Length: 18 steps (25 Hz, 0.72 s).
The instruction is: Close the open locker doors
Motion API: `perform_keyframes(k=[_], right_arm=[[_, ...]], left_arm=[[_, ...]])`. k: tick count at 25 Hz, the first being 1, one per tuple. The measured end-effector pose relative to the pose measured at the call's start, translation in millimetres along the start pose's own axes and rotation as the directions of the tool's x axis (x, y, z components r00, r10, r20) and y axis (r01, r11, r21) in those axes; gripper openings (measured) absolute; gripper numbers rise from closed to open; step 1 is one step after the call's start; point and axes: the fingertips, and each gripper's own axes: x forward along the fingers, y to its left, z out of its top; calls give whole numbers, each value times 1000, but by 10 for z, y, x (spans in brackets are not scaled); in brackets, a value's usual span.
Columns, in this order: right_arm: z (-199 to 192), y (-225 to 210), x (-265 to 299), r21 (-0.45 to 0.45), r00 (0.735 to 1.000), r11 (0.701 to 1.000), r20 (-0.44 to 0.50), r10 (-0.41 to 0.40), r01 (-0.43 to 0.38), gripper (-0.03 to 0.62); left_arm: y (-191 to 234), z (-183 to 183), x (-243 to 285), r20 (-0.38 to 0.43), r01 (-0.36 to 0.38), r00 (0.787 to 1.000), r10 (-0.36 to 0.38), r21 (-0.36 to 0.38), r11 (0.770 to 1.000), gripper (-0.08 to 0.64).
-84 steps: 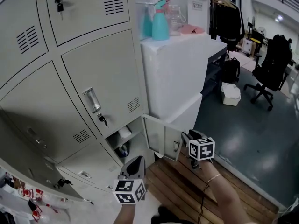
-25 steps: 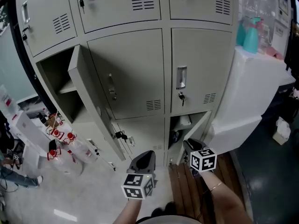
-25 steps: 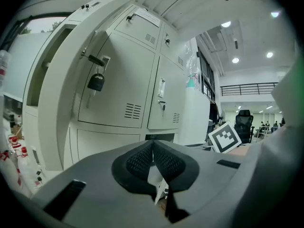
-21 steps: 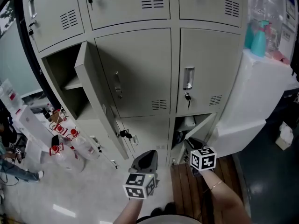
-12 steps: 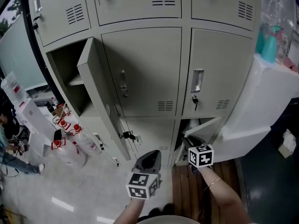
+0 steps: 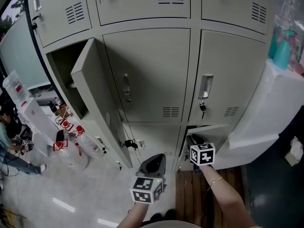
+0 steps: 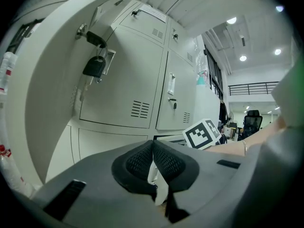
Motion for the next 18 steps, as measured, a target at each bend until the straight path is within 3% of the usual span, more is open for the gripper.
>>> perform_keyframes(k=[18], right_arm=[[59, -218, 365, 16, 998, 999, -37, -43, 43, 94]], left_arm=[[125, 16, 164, -9, -10, 1000, 10, -4, 1000, 20]])
